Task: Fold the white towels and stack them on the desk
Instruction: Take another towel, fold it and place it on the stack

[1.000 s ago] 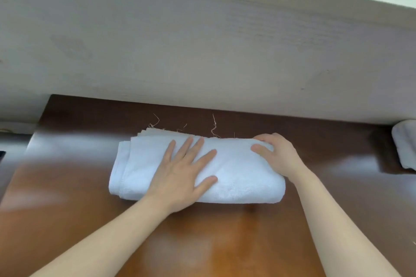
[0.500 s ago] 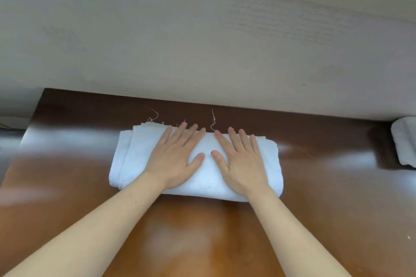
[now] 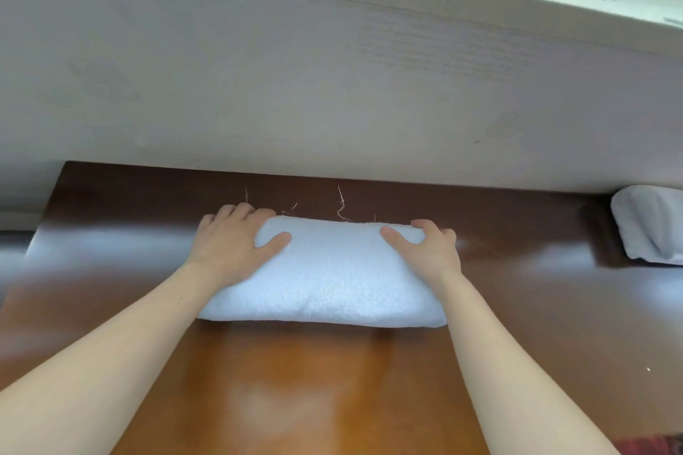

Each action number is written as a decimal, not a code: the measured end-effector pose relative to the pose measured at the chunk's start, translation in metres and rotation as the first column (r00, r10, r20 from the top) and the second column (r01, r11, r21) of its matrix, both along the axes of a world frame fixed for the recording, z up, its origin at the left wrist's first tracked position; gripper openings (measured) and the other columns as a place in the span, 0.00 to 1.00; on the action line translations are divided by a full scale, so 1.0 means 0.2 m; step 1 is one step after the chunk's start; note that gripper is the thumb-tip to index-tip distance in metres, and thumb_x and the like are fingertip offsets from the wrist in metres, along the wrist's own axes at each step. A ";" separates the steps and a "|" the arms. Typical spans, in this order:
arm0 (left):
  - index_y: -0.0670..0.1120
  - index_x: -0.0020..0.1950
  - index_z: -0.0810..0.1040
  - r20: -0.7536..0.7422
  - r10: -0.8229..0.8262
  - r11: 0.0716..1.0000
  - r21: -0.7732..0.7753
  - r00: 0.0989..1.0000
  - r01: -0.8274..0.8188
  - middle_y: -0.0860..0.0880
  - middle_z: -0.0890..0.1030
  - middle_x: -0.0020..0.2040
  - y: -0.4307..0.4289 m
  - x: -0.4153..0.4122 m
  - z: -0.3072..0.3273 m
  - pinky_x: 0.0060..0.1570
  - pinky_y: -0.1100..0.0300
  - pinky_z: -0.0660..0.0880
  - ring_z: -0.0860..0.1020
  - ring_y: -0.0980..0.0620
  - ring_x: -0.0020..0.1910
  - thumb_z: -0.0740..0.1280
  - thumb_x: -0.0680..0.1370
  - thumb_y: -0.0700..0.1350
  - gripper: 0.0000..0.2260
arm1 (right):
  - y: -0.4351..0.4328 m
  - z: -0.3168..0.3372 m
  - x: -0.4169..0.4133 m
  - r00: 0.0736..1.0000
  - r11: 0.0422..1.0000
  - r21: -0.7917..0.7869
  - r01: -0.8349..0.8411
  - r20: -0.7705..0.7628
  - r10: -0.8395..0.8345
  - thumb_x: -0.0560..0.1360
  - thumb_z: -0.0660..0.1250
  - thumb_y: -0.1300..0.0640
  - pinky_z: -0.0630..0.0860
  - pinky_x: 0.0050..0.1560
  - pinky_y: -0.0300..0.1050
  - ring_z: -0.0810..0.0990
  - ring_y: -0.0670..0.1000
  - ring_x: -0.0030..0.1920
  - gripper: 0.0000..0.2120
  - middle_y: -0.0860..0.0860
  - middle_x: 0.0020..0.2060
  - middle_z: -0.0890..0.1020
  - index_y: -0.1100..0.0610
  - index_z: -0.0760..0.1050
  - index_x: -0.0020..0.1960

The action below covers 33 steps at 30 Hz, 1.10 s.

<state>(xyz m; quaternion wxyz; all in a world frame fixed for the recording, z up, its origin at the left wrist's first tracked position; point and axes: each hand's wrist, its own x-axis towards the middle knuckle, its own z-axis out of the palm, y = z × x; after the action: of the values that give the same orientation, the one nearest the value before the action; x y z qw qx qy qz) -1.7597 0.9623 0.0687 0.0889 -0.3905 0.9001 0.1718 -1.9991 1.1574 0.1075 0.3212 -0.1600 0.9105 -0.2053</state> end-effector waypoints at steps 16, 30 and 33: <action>0.55 0.63 0.73 -0.109 0.125 0.985 0.134 0.986 -0.110 0.50 0.80 0.57 0.42 0.03 0.02 0.56 0.48 0.71 0.77 0.43 0.57 0.52 0.77 0.70 0.26 | 0.35 0.02 0.04 0.960 0.998 -0.049 0.037 -0.277 -0.049 0.75 0.67 0.38 0.70 0.49 0.48 0.76 0.54 0.54 0.24 0.51 0.58 0.74 0.51 0.68 0.62; 0.48 0.58 0.68 0.152 0.574 0.157 0.944 0.805 -0.291 0.43 0.82 0.50 1.78 -0.25 0.11 0.43 0.44 0.83 0.84 0.48 0.44 0.69 0.77 0.53 0.16 | 0.09 0.06 0.10 0.143 0.264 0.225 -0.938 -0.441 0.886 0.71 0.73 0.45 0.56 0.71 0.58 0.68 0.55 0.70 0.29 0.48 0.60 0.76 0.44 0.70 0.70; 0.47 0.55 0.71 0.199 0.320 0.217 0.936 0.926 -0.276 0.45 0.83 0.49 1.78 -0.37 0.11 0.46 0.51 0.82 0.82 0.52 0.42 0.65 0.78 0.59 0.16 | 0.29 0.05 0.22 0.172 0.237 0.074 -0.969 -0.490 0.854 0.76 0.69 0.44 0.43 0.77 0.58 0.51 0.56 0.79 0.32 0.50 0.77 0.63 0.44 0.63 0.76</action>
<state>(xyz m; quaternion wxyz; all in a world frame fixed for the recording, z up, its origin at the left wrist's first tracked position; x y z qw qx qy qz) -1.8345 1.3179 0.0907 0.2525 -0.4203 0.5267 0.6944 -1.9559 1.2153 0.1165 0.1437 -0.7577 0.6352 -0.0426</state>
